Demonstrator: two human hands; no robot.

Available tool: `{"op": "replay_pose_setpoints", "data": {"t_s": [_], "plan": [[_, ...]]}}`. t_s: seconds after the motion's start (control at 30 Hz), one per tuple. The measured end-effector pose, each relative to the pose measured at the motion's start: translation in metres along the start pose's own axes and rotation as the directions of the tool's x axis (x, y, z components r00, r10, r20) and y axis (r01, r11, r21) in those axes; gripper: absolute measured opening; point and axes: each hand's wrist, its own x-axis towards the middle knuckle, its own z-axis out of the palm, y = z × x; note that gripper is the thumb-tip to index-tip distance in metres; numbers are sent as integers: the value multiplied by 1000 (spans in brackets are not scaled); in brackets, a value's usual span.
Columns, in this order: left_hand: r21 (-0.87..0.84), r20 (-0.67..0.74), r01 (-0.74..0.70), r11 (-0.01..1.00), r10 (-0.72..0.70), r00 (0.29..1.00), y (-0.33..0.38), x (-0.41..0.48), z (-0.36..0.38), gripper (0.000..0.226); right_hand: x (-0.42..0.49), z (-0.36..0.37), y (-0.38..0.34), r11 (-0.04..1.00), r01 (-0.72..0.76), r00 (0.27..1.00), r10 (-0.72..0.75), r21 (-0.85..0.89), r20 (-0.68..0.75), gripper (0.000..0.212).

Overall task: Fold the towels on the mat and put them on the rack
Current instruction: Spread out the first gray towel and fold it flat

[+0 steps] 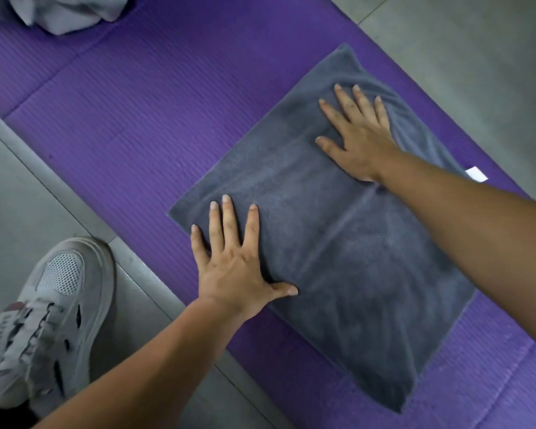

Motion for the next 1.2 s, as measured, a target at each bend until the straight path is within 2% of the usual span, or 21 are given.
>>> {"op": "replay_pose_setpoints", "data": {"t_s": [0.07, 0.13, 0.2, 0.3, 0.33, 0.4, 0.5, 0.57, 0.63, 0.73, 0.77, 0.83, 0.9, 0.93, 0.97, 1.03, 1.07, 1.13, 1.2], "plan": [[-21, -51, -12, 1000, 11, 999, 0, 2, -8, 132, 7, -9, -3, 997, -51, 997, 54, 59, -52, 75], [-74, -234, -34, 997, 16, 972, -4, 10, -21, 104, 20, -23, -11, 983, -92, 981, 117, 160, -156, 67], [-111, -350, -16, 994, -24, 937, -16, 24, -32, 86, 39, -33, -15, 963, -127, 977, 163, 237, -137, 66], [-132, -302, 21, 991, -60, 951, -39, 37, -34, 87, 60, -33, -10, 975, -163, 987, 163, 148, 16, 69], [-142, -284, 15, 990, -56, 957, -45, 38, -34, 89, 65, -33, -8, 971, -182, 983, 182, 152, 11, 66], [-178, -273, 3, 984, -52, 961, -51, 37, -37, 88, 75, -39, -9, 940, -234, 960, 264, 247, -95, 53], [-239, -343, 35, 971, -118, 932, -57, 37, -47, 69, 93, -53, -10, 838, -313, 861, 450, 448, -239, 42], [-256, -364, 94, 962, -186, 913, -67, 40, -56, 58, 105, -58, -6, 755, -380, 809, 551, 535, -203, 49], [-300, -312, 154, 941, -249, 917, -79, 45, -62, 51, 116, -57, -1, 717, -442, 797, 589, 538, -131, 48], [-393, -201, 219, 893, -316, 927, -90, 48, -66, 37, 125, -62, 0, 685, -449, 762, 629, 574, -154, 18], [-419, -177, 227, 879, -324, 929, -91, 48, -67, 29, 127, -64, 1, 656, -439, 744, 649, 614, -162, 16], [-487, -137, 223, 845, -326, 935, -93, 47, -67, 15, 127, -73, -1, 613, -409, 720, 672, 676, -173, 33], [-592, -122, 191, 783, -321, 939, -94, 44, -68, 17, 127, -83, -5, 498, -354, 695, 706, 792, -133, 24], [-649, -139, 152, 745, -313, 940, -94, 41, -70, 19, 125, -88, -3, 402, -320, 677, 731, 858, -90, 14], [-713, -163, 99, 695, -301, 940, -91, 36, -75, 19, 124, -90, 3, 290, -263, 671, 740, 920, -41, 11], [-823, -192, -27, 568, -233, 953, -80, 23, -88, 16, 108, -101, 15, 96, -139, 700, 714, 986, 29, 15], [-845, -203, -90, 527, -162, 966, -70, 14, -93, 13, 95, -106, 19, 45, -92, 722, 691, 995, 35, 18], [-822, -225, -208, 530, 32, 974, -47, -4, -97, 11, 61, -114, 26, -15, -74, 748, 661, 997, 65, 20], [-756, -229, -314, 575, 217, 949, -20, -18, -89, 11, 21, -110, 45, -102, -97, 741, 657, 990, 140, 14]]}}
